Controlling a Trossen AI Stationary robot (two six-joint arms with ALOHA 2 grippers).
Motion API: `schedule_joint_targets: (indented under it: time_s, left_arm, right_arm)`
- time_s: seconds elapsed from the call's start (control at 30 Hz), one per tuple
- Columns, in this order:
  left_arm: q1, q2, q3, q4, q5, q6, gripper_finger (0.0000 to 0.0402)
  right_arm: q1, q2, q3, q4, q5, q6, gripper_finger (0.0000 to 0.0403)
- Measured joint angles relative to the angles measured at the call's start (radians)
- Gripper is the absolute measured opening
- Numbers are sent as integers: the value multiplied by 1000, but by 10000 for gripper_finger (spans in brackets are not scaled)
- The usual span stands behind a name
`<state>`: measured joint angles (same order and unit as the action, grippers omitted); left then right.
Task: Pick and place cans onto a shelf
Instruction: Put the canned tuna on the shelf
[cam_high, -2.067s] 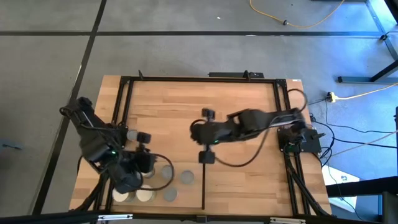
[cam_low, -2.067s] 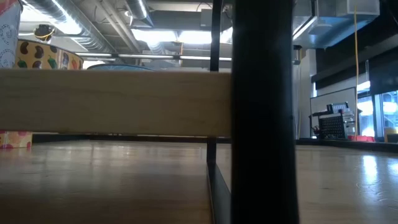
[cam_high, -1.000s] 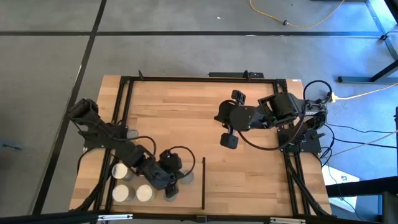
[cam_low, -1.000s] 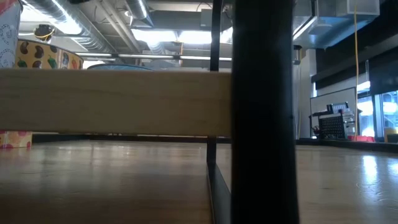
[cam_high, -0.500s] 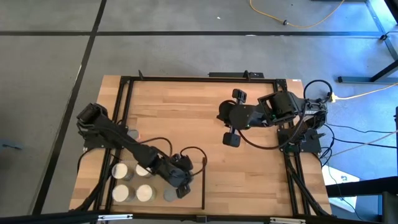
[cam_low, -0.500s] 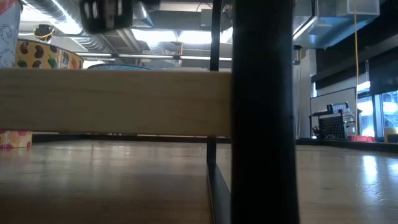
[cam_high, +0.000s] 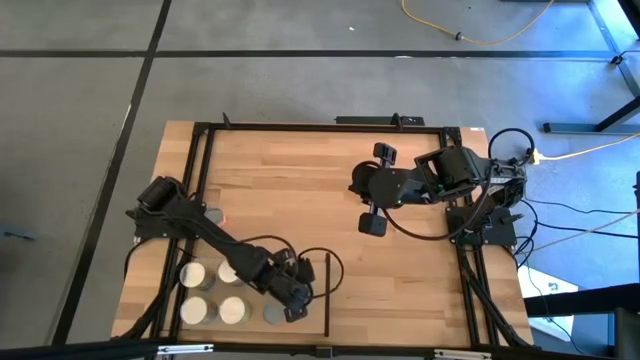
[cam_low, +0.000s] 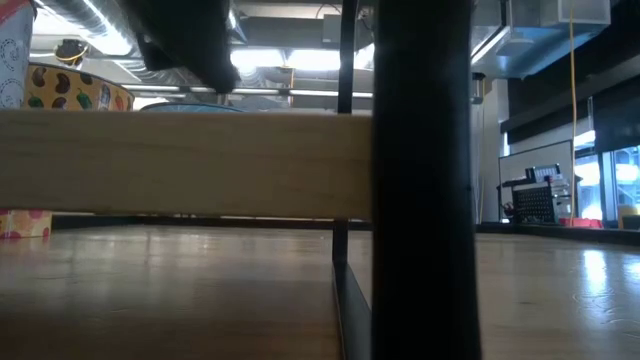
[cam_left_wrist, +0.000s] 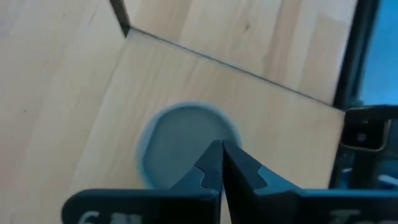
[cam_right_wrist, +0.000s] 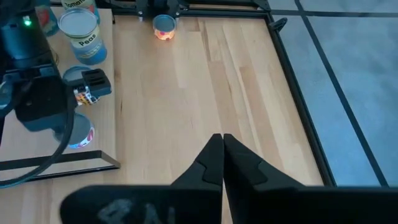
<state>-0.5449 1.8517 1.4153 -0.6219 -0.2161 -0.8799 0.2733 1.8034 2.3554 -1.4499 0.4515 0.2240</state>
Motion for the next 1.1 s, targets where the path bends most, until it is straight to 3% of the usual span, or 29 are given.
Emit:
schedule_joint_targets:
  time_s: [0.17,0.43,0.7,0.93,1.1]
  left_arm:
    - [1,10,10,-24,1,0,0]
    - [-4,20,10,-42,96,0,0]
    - [-5,20,10,-41,95,9,0]
    - [-4,19,10,-50,24,25,0]
    - [4,50,9,-41,84,24,0]
  right_arm:
    - [0,0,0,0,0,0,5]
    - [0,0,0,0,0,-20,5]
    - [0,0,0,1,1,-23,5]
    - [0,0,0,1,1,-23,5]
    - [0,0,0,1,1,-24,5]
